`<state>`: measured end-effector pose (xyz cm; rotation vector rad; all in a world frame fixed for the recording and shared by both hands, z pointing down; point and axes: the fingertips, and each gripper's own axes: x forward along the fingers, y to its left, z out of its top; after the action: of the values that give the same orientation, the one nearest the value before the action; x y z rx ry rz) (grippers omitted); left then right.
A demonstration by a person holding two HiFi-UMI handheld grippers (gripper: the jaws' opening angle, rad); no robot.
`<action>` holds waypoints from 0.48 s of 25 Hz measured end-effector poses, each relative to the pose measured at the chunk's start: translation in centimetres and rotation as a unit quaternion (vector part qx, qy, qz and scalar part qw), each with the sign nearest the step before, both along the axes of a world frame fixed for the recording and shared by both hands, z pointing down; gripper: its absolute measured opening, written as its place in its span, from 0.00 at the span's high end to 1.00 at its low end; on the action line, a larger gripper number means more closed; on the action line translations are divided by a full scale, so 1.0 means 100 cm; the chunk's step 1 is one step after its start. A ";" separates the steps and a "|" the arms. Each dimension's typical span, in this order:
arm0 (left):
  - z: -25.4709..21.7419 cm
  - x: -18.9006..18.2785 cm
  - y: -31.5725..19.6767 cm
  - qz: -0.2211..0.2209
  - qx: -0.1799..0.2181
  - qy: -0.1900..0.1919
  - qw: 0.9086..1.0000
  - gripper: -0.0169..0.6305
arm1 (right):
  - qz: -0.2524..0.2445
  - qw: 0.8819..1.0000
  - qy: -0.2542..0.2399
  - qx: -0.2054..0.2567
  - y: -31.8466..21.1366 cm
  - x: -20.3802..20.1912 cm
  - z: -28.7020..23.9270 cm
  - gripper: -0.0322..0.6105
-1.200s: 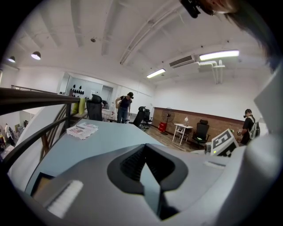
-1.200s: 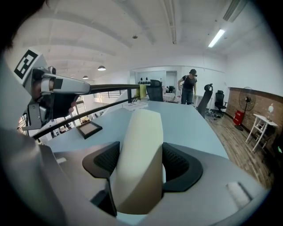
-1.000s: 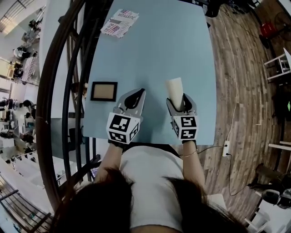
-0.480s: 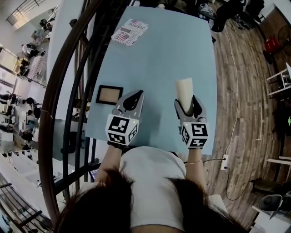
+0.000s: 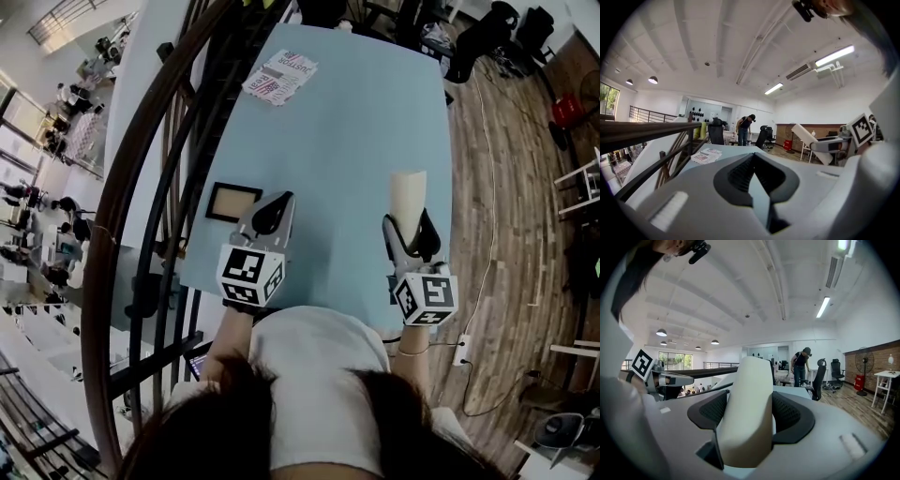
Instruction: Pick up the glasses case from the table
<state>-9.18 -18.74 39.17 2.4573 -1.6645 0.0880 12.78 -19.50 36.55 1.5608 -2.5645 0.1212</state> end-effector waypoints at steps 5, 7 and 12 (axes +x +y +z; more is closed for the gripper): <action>-0.006 -0.008 0.000 -0.006 0.006 -0.001 1.000 0.89 | -0.002 1.000 -0.015 0.004 0.003 0.001 -0.006 0.48; -0.008 -0.008 0.000 -0.004 0.007 -0.004 1.000 0.88 | -0.008 1.000 -0.017 0.006 0.003 -0.002 -0.007 0.48; -0.008 -0.001 -0.003 0.005 0.003 -0.009 1.000 0.88 | -0.022 1.000 -0.016 0.008 0.002 -0.012 -0.008 0.48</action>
<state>-9.32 -19.00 38.39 2.4768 -1.6614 0.1066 11.55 -19.27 35.72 1.5192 -2.6285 0.1235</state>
